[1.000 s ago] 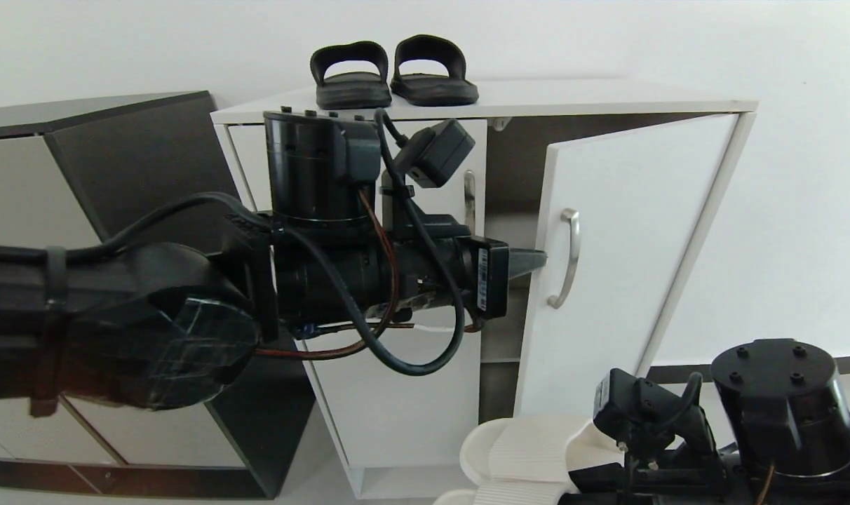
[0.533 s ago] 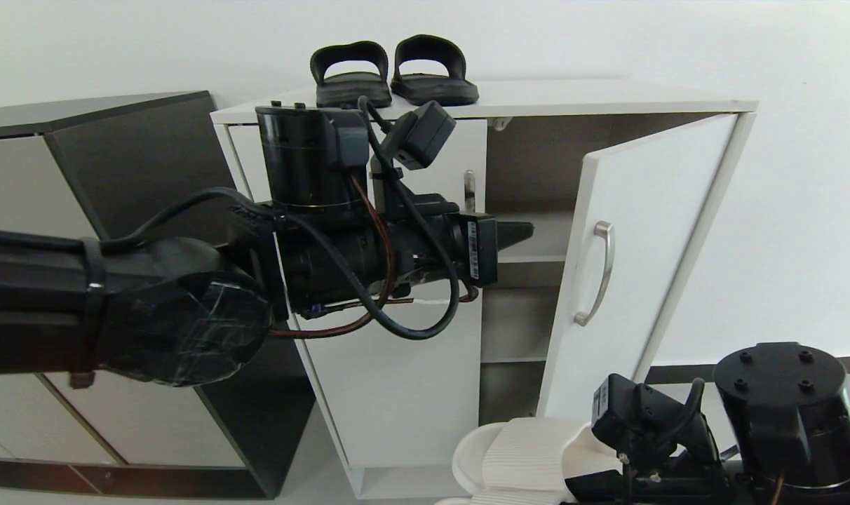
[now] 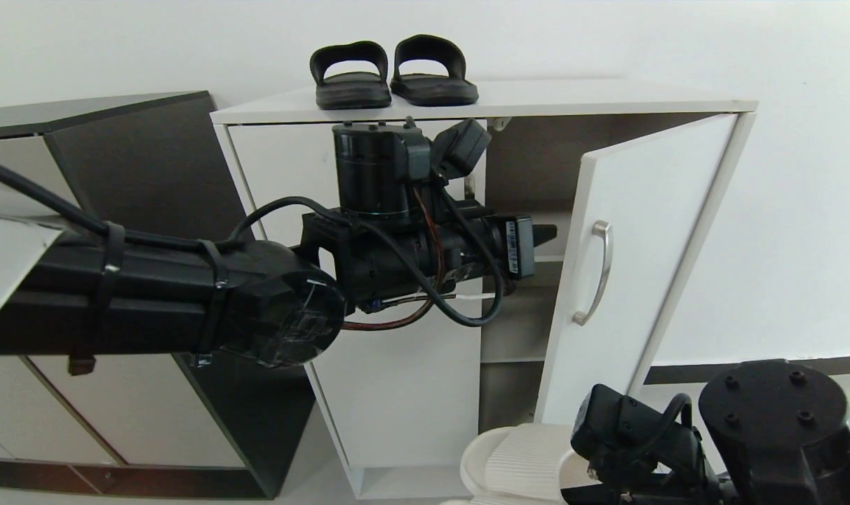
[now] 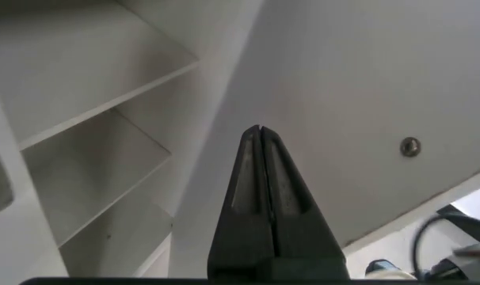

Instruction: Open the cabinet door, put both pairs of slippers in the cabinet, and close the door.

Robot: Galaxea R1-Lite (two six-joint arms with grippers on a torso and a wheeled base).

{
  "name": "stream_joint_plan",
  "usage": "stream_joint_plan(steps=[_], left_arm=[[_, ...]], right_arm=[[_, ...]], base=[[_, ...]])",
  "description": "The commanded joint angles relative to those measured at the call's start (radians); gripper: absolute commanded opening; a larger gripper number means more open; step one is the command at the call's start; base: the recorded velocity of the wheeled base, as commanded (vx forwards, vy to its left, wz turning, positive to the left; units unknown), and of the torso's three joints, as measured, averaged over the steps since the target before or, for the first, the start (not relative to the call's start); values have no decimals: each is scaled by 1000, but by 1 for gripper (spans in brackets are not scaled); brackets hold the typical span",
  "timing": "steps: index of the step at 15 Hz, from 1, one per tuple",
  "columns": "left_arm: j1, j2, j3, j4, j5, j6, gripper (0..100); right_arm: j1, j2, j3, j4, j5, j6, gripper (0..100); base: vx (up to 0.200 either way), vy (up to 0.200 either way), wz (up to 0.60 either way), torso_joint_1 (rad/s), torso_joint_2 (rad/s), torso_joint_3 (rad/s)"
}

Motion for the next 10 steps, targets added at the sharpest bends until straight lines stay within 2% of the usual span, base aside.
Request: stream_joint_plan(steps=[1, 9, 10], left_arm=[[-2, 16, -5, 0, 0, -1, 0], [6, 17, -14, 0, 0, 2, 0], [7, 19, -14, 0, 0, 2, 0]], right_arm=[[49, 7, -38, 10, -21, 31, 0], [75, 27, -65, 9, -57, 50, 0], [84, 28, -65, 9, -64, 50, 0]], base=[[0, 0, 0, 0, 0, 0], [0, 0, 0, 0, 0, 0], [-200, 0, 0, -2, 2, 2]])
